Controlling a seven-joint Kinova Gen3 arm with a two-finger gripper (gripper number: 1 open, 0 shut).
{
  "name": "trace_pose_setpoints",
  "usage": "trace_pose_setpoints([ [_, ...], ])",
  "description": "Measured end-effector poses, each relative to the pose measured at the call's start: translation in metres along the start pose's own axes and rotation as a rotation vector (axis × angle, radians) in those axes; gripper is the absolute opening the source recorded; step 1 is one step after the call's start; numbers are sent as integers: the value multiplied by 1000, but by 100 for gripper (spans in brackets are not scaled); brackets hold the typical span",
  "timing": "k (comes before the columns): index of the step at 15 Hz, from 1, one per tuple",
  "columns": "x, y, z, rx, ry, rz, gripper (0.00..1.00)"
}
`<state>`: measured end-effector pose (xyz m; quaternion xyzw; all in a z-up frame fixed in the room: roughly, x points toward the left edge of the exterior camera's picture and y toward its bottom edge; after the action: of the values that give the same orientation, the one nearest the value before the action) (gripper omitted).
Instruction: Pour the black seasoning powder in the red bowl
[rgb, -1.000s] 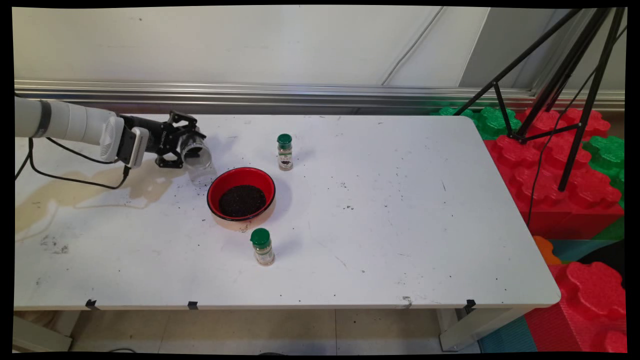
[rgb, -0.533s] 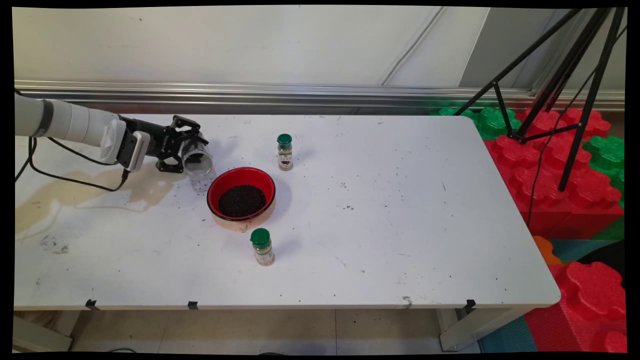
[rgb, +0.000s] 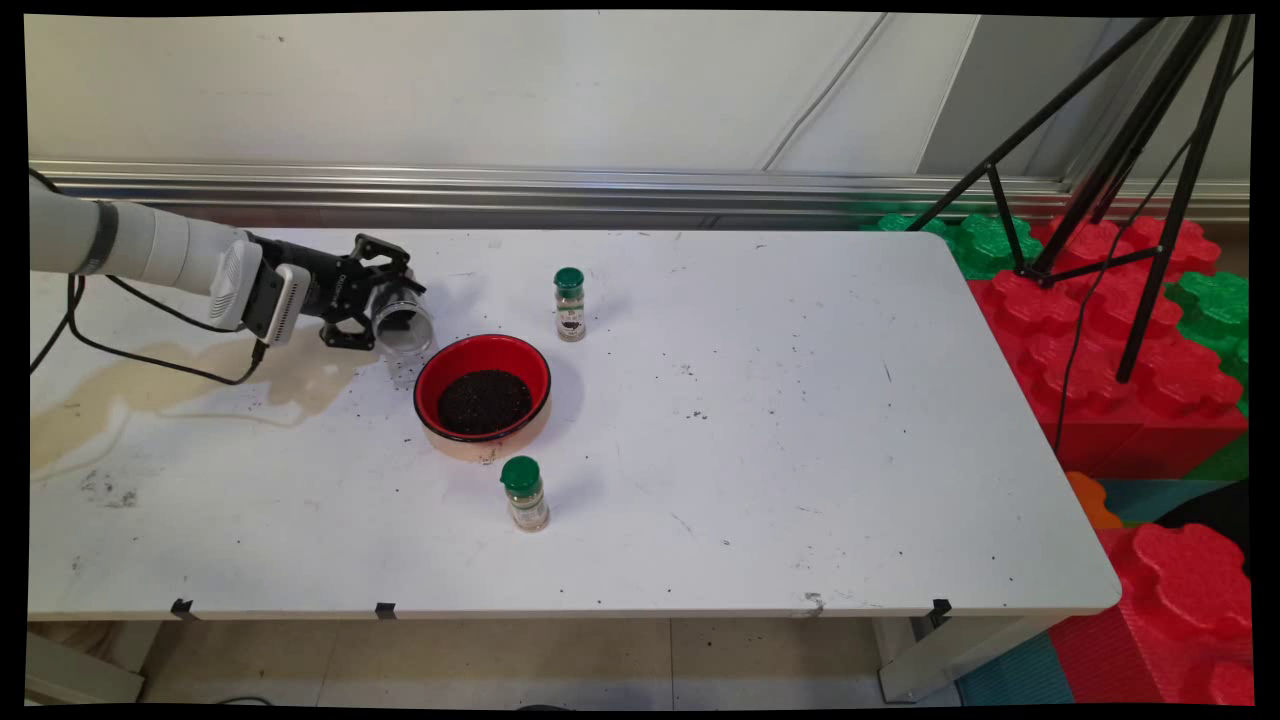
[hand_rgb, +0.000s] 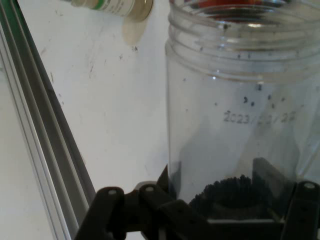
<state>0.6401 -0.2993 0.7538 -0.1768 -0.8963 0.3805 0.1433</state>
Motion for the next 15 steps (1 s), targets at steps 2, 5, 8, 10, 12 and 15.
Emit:
trace_pose_setpoints([
  [2, 1, 0, -1, -5, 3, -3, 0],
  [5, 4, -1, -4, -20, 13, -8, 0],
  [8, 7, -4, -9, -36, 25, -10, 0],
  [10, 9, -6, -11, -41, 28, -11, 0],
  [12, 11, -7, -13, -45, 29, -13, 0],
  [15, 13, -11, -16, -51, 28, -19, 0],
])
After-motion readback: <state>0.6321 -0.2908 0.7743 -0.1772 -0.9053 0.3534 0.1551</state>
